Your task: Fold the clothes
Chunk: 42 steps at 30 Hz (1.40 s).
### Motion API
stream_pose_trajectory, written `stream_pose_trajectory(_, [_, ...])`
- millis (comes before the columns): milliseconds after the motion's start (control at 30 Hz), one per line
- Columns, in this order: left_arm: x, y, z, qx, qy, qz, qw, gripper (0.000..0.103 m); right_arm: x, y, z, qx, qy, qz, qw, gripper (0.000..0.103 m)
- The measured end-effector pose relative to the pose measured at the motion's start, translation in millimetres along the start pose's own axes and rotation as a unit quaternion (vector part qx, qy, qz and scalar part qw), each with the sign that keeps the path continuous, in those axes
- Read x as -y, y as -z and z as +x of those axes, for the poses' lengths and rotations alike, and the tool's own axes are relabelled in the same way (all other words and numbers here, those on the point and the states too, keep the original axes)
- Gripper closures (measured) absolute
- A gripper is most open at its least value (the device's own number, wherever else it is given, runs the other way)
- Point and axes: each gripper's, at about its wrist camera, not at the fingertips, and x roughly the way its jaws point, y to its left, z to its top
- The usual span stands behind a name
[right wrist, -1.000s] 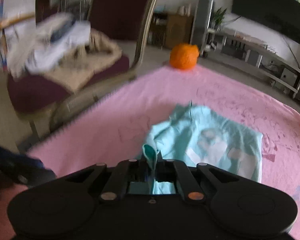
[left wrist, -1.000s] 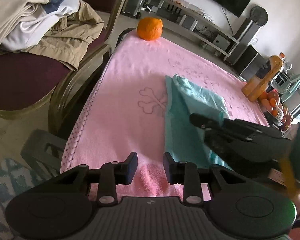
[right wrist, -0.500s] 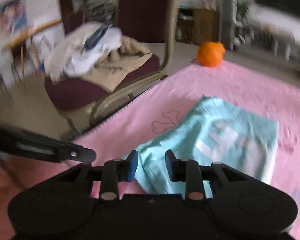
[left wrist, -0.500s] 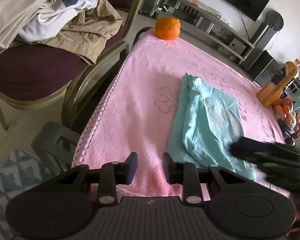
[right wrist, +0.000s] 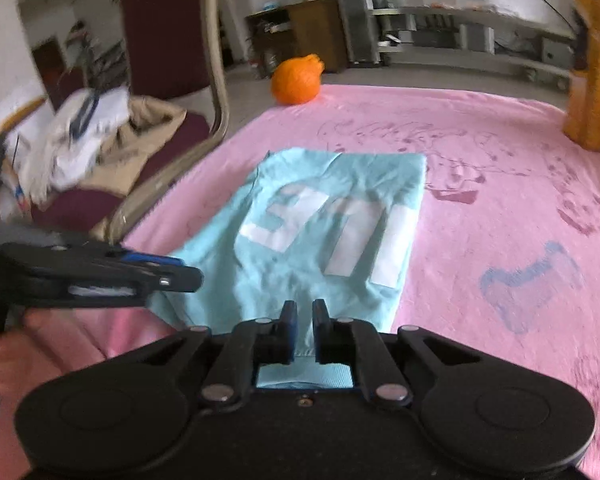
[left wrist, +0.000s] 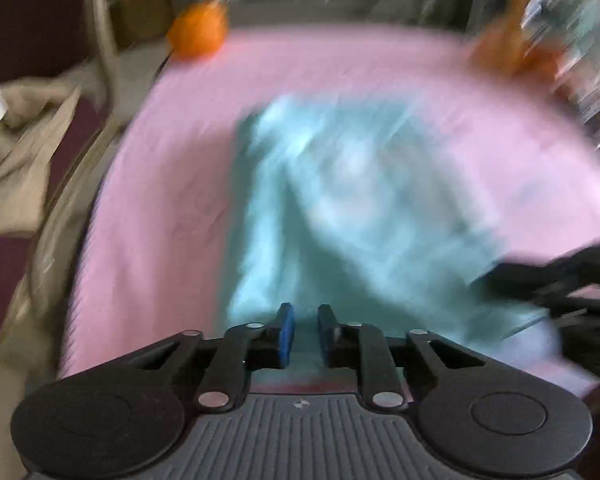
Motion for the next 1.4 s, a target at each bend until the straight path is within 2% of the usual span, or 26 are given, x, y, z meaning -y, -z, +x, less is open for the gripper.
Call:
stream_pose_trajectory(100, [-10,6,-5,-0.009,-0.012,-0.017,0.9998,0.09,4,12,11,-0.026,0.03,-0.033,0.999,0.094])
stream_pose_trajectory(167, [-17,10,-11,-0.002,-0.005,-0.032,0.9995,0.091,11,21,7,-0.022,0.036,-0.046,0.998,0.094])
stream_pose_trajectory(233, [-24,14,-17,0.008,0.006,-0.051,0.9986,0.091,19,21,0,-0.026,0.044,-0.032,0.998,0.093])
stream_pose_trajectory(300, [-29,15,-29,0.036,0.017,-0.071,0.9967,0.091,28,19,-7,-0.028,0.047,-0.012,0.998,0.093])
stream_pose_trajectory(433, [-29,11,-44,0.099,0.054,-0.082,0.9903,0.091,48,10,-23,0.005,0.019,0.055,0.998,0.093])
stream_pose_trajectory(533, [-15,-6,-34,0.11,0.062,-0.058,0.9903,0.091,58,-3,-20,0.019,-0.024,0.112,0.993,0.093])
stream_pose_trajectory(633, [-8,-21,-8,0.089,0.079,-0.062,0.991,0.091,68,-17,8,-0.007,-0.114,0.192,0.975,0.092])
stream_pose_trajectory(700, [-11,-27,15,0.053,0.094,-0.081,0.9908,0.092,76,-21,39,-0.048,-0.172,0.249,0.952,0.09])
stream_pose_trajectory(733, [-13,-27,22,0.03,0.087,-0.082,0.9923,0.092,81,-19,54,-0.07,-0.189,0.282,0.938,0.089])
stream_pose_trajectory(767, [-15,-25,27,0.014,0.082,-0.081,0.9932,0.089,86,-16,66,-0.086,-0.199,0.312,0.925,0.09])
stream_pose_trajectory(800, [-17,-23,24,0.011,0.081,-0.077,0.9937,0.09,92,-11,72,-0.091,-0.195,0.337,0.917,0.096])
stream_pose_trajectory(833, [-20,-21,21,0.002,0.08,-0.077,0.9939,0.091,97,-6,74,-0.095,-0.19,0.356,0.91,0.101])
stream_pose_trajectory(867, [-22,-18,17,-0.002,0.074,-0.074,0.9945,0.091,102,-2,71,-0.093,-0.185,0.363,0.909,0.103])
stream_pose_trajectory(900, [-23,-16,13,-0.003,0.067,-0.07,0.9953,0.092,107,1,66,-0.092,-0.175,0.364,0.91,0.103])
stream_pose_trajectory(933, [-25,-15,8,0.002,0.064,-0.068,0.9957,0.094,109,0,57,-0.092,-0.158,0.353,0.918,0.103])
stream_pose_trajectory(1000, [-30,-19,-9,0.031,0.072,-0.072,0.9944,0.095,111,-5,37,-0.091,-0.12,0.335,0.93,0.098])
stream_pose_trajectory(1033, [-33,-22,-19,0.048,0.079,-0.074,0.993,0.094,112,-12,25,-0.088,-0.109,0.324,0.936,0.092])
stream_pose_trajectory(1067, [-35,-27,-30,0.069,0.092,-0.077,0.9903,0.094,112,-19,13,-0.081,-0.105,0.311,0.941,0.088])
stream_pose_trajectory(1200, [-31,-57,-57,0.123,0.12,-0.064,0.983,0.094,117,-63,-28,-0.033,-0.093,0.25,0.963,0.087])
stream_pose_trajectory(1233, [-25,-64,-55,0.124,0.119,-0.053,0.9837,0.091,118,-74,-34,-0.022,-0.088,0.234,0.968,0.086])
stream_pose_trajectory(1267, [-19,-71,-49,0.119,0.113,-0.039,0.9856,0.082,119,-83,-34,-0.014,-0.084,0.218,0.972,0.084])
stream_pose_trajectory(1300, [-12,-76,-39,0.107,0.098,-0.026,0.989,0.08,119,-91,-33,-0.008,-0.078,0.202,0.976,0.084])
stream_pose_trajectory(1367, [-2,-81,-22,0.079,0.061,-0.006,0.995,0.088,123,-100,-21,-0.021,-0.042,0.189,0.981,0.084])
stream_pose_trajectory(1400, [0,-81,-19,0.071,0.059,-0.002,0.9957,0.09,126,-102,-17,-0.031,-0.033,0.195,0.98,0.084])
